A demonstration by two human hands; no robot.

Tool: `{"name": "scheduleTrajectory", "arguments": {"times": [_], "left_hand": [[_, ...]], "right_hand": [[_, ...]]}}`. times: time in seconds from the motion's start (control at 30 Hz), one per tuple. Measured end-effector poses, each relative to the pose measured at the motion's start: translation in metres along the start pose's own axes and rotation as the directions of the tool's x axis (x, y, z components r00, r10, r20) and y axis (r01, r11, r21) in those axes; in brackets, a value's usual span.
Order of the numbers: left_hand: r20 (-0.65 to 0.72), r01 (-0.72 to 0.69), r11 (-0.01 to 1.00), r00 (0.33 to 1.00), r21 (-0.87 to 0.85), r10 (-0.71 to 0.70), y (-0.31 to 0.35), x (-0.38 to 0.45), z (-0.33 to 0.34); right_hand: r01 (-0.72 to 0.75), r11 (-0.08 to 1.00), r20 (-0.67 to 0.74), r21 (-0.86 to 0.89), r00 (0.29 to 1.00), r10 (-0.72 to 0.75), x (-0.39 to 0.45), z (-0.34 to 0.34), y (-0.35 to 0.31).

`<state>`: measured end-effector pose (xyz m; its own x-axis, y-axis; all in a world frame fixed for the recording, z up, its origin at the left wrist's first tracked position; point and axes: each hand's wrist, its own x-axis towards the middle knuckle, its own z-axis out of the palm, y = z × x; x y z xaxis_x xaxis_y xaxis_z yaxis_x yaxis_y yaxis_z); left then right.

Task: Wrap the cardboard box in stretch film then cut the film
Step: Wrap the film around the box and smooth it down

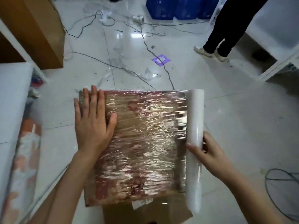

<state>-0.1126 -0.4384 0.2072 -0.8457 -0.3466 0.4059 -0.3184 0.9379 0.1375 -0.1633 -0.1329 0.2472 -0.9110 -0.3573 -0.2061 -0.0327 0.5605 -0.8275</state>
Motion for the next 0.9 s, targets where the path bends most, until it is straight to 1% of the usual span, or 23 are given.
{"name": "scheduleTrajectory", "arguments": {"times": [0.07,0.13,0.17,0.2,0.3,0.37,0.47,0.53,0.57,0.67,0.7,0.77,0.83,0.9], "left_hand": [[-0.002,-0.002,1.000,1.000,0.008,0.002,0.002,0.001,0.000],[-0.003,0.000,1.000,1.000,0.015,0.000,0.001,0.001,0.000],[-0.004,0.002,1.000,1.000,0.016,-0.002,0.000,-0.001,0.000],[-0.008,0.004,1.000,1.000,0.017,-0.004,-0.001,-0.003,0.000],[-0.009,0.010,1.000,1.000,0.015,-0.010,-0.003,-0.004,0.001],[-0.001,0.015,1.000,1.000,0.014,-0.015,-0.003,-0.002,0.001],[-0.002,0.043,0.997,0.999,0.066,-0.043,0.007,0.002,-0.006],[-0.036,0.062,0.994,0.998,0.091,-0.059,0.030,-0.002,-0.011],[-0.044,0.026,0.997,0.999,0.067,-0.023,0.047,-0.007,-0.011],[0.012,-0.186,0.982,0.982,-0.031,0.187,0.095,-0.027,0.009],[0.026,-0.213,0.977,0.977,-0.027,0.213,0.103,-0.031,0.018],[0.045,-0.194,0.981,0.980,-0.010,0.194,0.106,-0.033,0.032],[0.053,-0.183,0.983,0.982,-0.017,0.184,0.103,-0.032,0.035],[0.045,-0.183,0.983,0.982,-0.023,0.183,0.101,-0.028,0.033]], "right_hand": [[-0.005,0.998,-0.094,-0.059,0.996,0.000,0.002,-0.002,0.009],[-0.023,0.981,-0.203,-0.195,0.979,-0.017,0.009,-0.003,0.020],[-0.023,0.974,-0.234,-0.226,0.972,-0.032,0.012,-0.002,0.025],[-0.019,0.978,-0.236,-0.207,0.971,-0.031,0.015,0.000,0.029],[-0.019,1.000,-0.168,0.015,0.986,0.021,0.022,0.007,0.038],[-0.016,0.997,-0.149,0.075,0.988,0.027,0.025,0.008,0.041],[-0.005,0.996,-0.188,0.087,0.982,0.021,0.029,0.008,0.042],[-0.001,0.996,-0.202,0.084,0.979,0.018,0.029,0.008,0.040],[-0.003,0.997,-0.191,0.083,0.981,0.019,0.030,0.009,0.038],[-0.004,0.996,-0.155,0.089,0.988,0.018,0.028,0.008,0.037],[0.005,0.997,-0.151,0.083,0.989,0.008,0.027,0.008,0.038],[0.014,0.998,-0.144,0.063,0.990,-0.005,0.027,0.006,0.038],[0.003,0.998,-0.093,0.067,0.996,0.003,0.030,0.003,0.038],[-0.040,0.983,0.009,0.177,0.999,0.039,0.033,-0.003,0.038]]}}
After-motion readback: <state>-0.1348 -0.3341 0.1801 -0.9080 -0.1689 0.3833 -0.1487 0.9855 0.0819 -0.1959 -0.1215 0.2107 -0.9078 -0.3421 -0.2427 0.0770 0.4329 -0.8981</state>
